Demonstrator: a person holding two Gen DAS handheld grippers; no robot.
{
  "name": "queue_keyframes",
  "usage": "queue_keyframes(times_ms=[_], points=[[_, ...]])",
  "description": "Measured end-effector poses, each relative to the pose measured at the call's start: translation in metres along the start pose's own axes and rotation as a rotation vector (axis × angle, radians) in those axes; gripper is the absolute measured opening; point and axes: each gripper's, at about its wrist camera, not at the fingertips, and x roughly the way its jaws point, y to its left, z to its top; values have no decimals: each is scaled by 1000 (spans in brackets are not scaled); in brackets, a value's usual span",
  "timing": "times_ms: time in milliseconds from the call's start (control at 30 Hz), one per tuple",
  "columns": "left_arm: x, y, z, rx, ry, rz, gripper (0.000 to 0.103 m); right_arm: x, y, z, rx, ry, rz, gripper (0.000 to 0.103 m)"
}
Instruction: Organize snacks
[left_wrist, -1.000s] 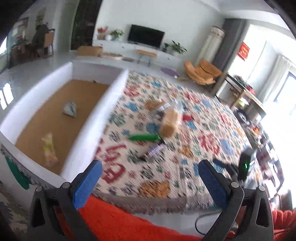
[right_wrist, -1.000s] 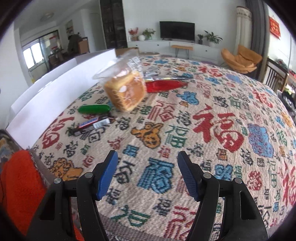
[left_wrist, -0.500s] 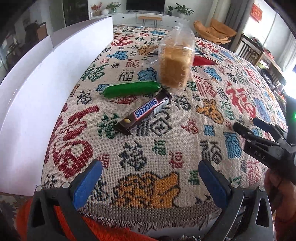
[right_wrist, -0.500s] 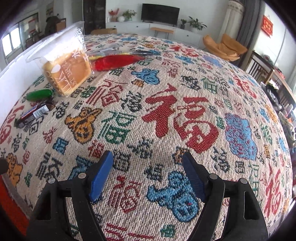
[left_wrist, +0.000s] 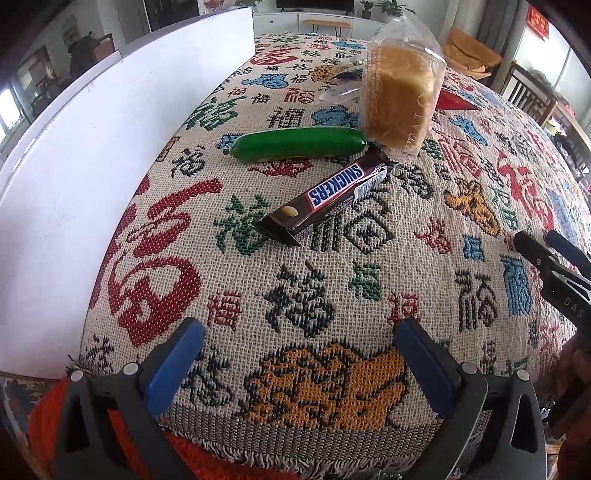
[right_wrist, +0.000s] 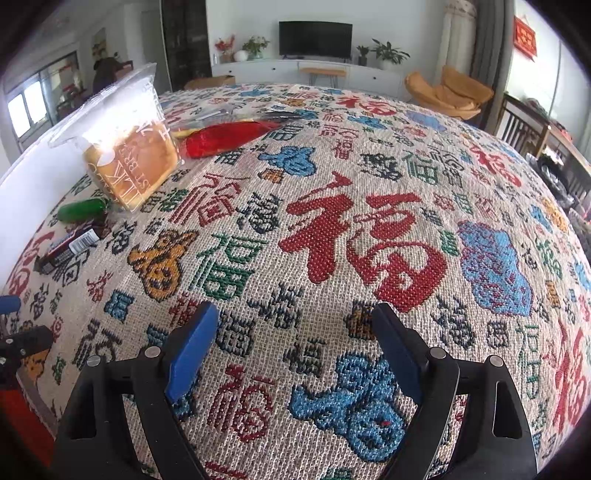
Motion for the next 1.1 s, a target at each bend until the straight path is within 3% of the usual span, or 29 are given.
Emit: queue_keyframes(times_ms=[1100], points=[[-1,1,-2,12,6,-5,103,5,-1,3,2,10,11,91]])
